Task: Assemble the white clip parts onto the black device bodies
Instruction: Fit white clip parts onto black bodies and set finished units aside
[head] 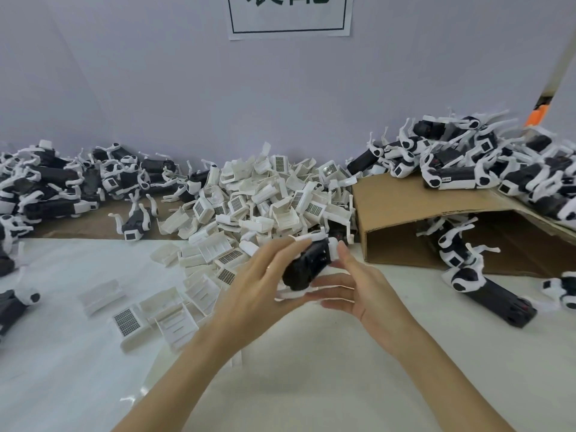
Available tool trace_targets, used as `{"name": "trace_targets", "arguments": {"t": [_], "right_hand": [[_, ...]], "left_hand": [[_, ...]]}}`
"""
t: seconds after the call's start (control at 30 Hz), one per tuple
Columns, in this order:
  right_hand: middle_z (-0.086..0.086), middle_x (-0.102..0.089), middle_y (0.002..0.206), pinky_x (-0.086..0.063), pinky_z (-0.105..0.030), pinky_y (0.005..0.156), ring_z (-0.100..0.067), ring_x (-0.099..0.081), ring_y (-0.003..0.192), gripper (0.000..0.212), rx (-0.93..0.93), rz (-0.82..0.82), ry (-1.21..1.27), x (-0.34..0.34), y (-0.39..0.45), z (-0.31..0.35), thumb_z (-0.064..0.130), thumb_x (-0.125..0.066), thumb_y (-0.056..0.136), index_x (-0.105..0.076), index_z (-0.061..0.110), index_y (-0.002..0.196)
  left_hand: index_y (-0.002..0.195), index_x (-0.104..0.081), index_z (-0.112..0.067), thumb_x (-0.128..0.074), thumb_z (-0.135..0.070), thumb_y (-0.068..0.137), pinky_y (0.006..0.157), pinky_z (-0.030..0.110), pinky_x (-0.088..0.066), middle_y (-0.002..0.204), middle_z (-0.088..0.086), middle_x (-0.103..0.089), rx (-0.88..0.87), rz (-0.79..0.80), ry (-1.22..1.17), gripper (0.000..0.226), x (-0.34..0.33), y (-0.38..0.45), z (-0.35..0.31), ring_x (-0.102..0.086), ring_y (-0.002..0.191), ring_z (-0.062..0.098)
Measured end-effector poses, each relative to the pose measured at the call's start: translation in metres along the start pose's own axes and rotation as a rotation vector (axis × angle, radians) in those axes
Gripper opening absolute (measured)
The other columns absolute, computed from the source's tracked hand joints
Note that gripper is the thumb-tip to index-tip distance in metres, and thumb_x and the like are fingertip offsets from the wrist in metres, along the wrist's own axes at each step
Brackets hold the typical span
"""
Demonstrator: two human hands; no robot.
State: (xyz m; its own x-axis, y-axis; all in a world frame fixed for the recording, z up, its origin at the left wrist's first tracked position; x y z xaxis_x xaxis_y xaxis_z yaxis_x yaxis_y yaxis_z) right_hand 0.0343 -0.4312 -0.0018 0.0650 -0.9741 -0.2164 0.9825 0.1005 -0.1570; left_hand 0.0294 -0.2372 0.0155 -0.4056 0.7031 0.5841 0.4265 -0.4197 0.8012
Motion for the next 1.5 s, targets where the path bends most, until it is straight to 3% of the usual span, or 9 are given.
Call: {"name": "trace_targets", "arguments": {"t": [0.27, 0.4, 0.53, 0.7, 0.9, 1.17, 1.3, 1.4, 1.5], "right_hand": [[-0.015, -0.075, 0.119, -0.062, -0.046, 0.087, -0.033, -0.074, 0.11, 0.053, 0.136, 0.124, 0.001, -0.009, -0.008, 0.002, 0.023, -0.081, 0.087, -0.06, 0.025, 0.136], [-0.001, -0.077, 0.117, -0.056, -0.047, 0.1, -0.019, -0.07, 0.116, 0.067, 0.279, 0.069, -0.243, -0.007, -0.01, 0.007, 0.02, -0.085, 0.087, -0.049, 0.038, 0.141], [0.006, -0.076, 0.111, -0.058, -0.043, 0.098, -0.012, -0.068, 0.114, 0.062, 0.334, 0.149, -0.499, -0.006, -0.011, 0.007, 0.022, -0.083, 0.087, -0.046, 0.041, 0.133], [0.006, -0.072, 0.11, -0.059, -0.036, 0.094, -0.016, -0.07, 0.106, 0.068, 0.383, 0.252, -0.613, -0.002, -0.012, 0.012, 0.022, -0.077, 0.09, -0.05, 0.06, 0.14], [0.006, -0.067, 0.119, -0.058, -0.034, 0.093, -0.017, -0.071, 0.108, 0.073, 0.494, 0.05, -0.416, 0.001, -0.01, 0.018, 0.033, -0.082, 0.086, -0.045, 0.039, 0.15], [-0.009, -0.077, 0.114, -0.056, -0.034, 0.095, -0.026, -0.072, 0.113, 0.056, 0.298, 0.169, -0.189, 0.006, -0.001, 0.01, 0.054, -0.073, 0.088, -0.069, 0.012, 0.125], [0.002, -0.07, 0.132, -0.051, -0.034, 0.103, -0.018, -0.064, 0.126, 0.058, 0.368, 0.187, -0.203, 0.007, -0.002, 0.009, 0.034, -0.083, 0.086, -0.059, 0.024, 0.138], [0.012, -0.058, 0.144, -0.049, -0.029, 0.107, -0.009, -0.051, 0.139, 0.067, 0.478, 0.192, -0.465, 0.007, -0.007, 0.014, 0.019, -0.084, 0.088, -0.049, 0.034, 0.144], [0.022, -0.052, 0.146, -0.039, -0.027, 0.114, -0.004, -0.045, 0.141, 0.068, 0.672, 0.043, -0.787, 0.001, -0.01, 0.014, 0.02, -0.083, 0.088, -0.046, 0.037, 0.142]], "left_hand": [[0.152, -0.044, -0.013, -0.072, -0.059, 0.094, 0.117, 0.033, -0.041, 0.148, 0.005, -0.049, -0.086, 0.073, -0.026, 0.08, -0.008, -0.002, -0.016, -0.051, 0.136, 0.022], [0.148, -0.053, -0.011, -0.061, -0.05, 0.103, 0.117, 0.043, -0.038, 0.151, 0.007, -0.05, 0.095, -0.038, -0.054, 0.06, 0.003, 0.005, -0.008, -0.046, 0.142, 0.025], [0.155, -0.048, -0.03, -0.058, -0.056, 0.102, 0.116, 0.036, -0.042, 0.148, -0.019, -0.056, 0.359, 0.174, -0.251, 0.06, 0.008, 0.004, 0.009, -0.051, 0.141, 0.008], [0.144, -0.057, -0.046, -0.064, -0.063, 0.093, 0.099, 0.031, -0.048, 0.128, -0.019, -0.07, 0.513, 0.274, -0.44, 0.055, 0.014, 0.002, 0.019, -0.064, 0.121, 0.013], [0.13, -0.061, -0.025, -0.078, -0.055, 0.084, 0.101, 0.052, -0.053, 0.115, -0.003, -0.07, 0.678, 0.289, -0.666, 0.057, 0.011, 0.004, 0.017, -0.067, 0.104, 0.025], [0.127, -0.061, -0.021, -0.075, -0.055, 0.087, 0.087, 0.026, -0.054, 0.113, 0.002, -0.072, 0.874, 0.061, -0.802, 0.055, 0.006, 0.003, 0.016, -0.073, 0.098, 0.018], [0.135, -0.06, -0.033, -0.075, -0.05, 0.09, 0.09, 0.02, -0.055, 0.124, -0.013, -0.074, 0.856, 0.184, -0.804, 0.05, 0.01, 0.001, 0.025, -0.07, 0.117, 0.009], [0.143, -0.056, -0.029, -0.088, -0.025, 0.088, 0.109, 0.034, -0.049, 0.141, -0.011, -0.066, 0.636, 0.204, -0.596, 0.063, 0.022, 0.002, 0.036, -0.061, 0.133, 0.013], [0.14, -0.056, -0.03, -0.096, -0.027, 0.076, 0.113, 0.045, -0.046, 0.144, -0.017, -0.064, 0.48, 0.185, -0.437, 0.076, 0.028, 0.002, 0.039, -0.059, 0.136, 0.013]]}}
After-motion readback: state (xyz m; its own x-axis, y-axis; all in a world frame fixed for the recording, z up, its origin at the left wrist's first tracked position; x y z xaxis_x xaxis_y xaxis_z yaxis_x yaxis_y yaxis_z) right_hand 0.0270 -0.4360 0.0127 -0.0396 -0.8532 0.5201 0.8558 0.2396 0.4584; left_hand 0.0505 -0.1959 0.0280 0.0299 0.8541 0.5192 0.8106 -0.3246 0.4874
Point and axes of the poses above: each hand's wrist, its own y-axis towards the middle knuckle, its own x-axis out of the back of the hand, z = x × y, the point moved 3 cm from there along y, towards the middle knuckle
